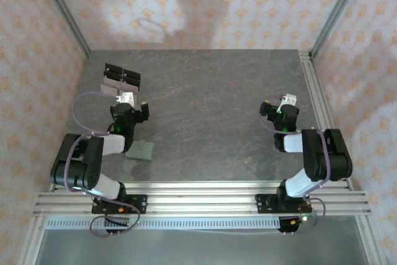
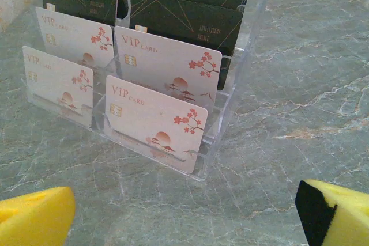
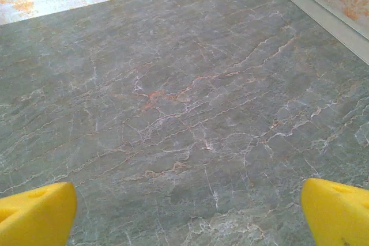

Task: Put the credit cards into the card holder

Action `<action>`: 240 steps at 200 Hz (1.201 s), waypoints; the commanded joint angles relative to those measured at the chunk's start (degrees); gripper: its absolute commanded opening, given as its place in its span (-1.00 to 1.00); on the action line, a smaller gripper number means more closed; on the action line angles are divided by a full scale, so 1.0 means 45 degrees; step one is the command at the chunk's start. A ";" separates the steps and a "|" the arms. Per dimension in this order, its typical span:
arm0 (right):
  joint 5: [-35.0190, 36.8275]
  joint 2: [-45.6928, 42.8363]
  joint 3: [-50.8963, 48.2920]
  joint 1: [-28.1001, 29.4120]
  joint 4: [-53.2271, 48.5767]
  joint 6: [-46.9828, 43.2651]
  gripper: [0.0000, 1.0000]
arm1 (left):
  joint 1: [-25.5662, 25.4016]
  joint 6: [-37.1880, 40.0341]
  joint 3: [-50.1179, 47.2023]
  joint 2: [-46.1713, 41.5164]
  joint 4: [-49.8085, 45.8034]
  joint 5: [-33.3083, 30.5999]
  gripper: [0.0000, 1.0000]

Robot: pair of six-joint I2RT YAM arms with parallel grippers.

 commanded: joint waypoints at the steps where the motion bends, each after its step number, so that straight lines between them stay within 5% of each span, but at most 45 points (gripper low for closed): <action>1: -0.0229 -0.0101 -0.0174 -0.0022 0.0635 -0.0081 0.99 | 0.0098 0.0114 0.0129 0.0024 0.0110 0.0086 0.99; 128: 0.0154 -0.0105 -0.0116 -0.0032 0.0495 0.0087 0.99 | 0.0119 0.0118 0.0105 0.0003 0.0166 0.0123 1.00; 165: 0.0942 -0.1144 -0.0925 -0.0039 0.1253 0.0365 0.99 | 0.0119 -0.0283 0.1246 -0.1031 -0.2839 -0.0561 1.00; 200: 0.1661 -0.3532 0.0098 -0.0030 -0.2505 0.0719 0.99 | 0.0122 -0.1638 0.1962 -0.2524 -0.5671 -0.1365 1.00; 240: 0.1733 -0.5136 0.2816 -0.0127 -0.7458 0.4741 0.99 | 0.0119 -0.3293 0.4316 -0.3287 -0.9752 -0.1759 0.99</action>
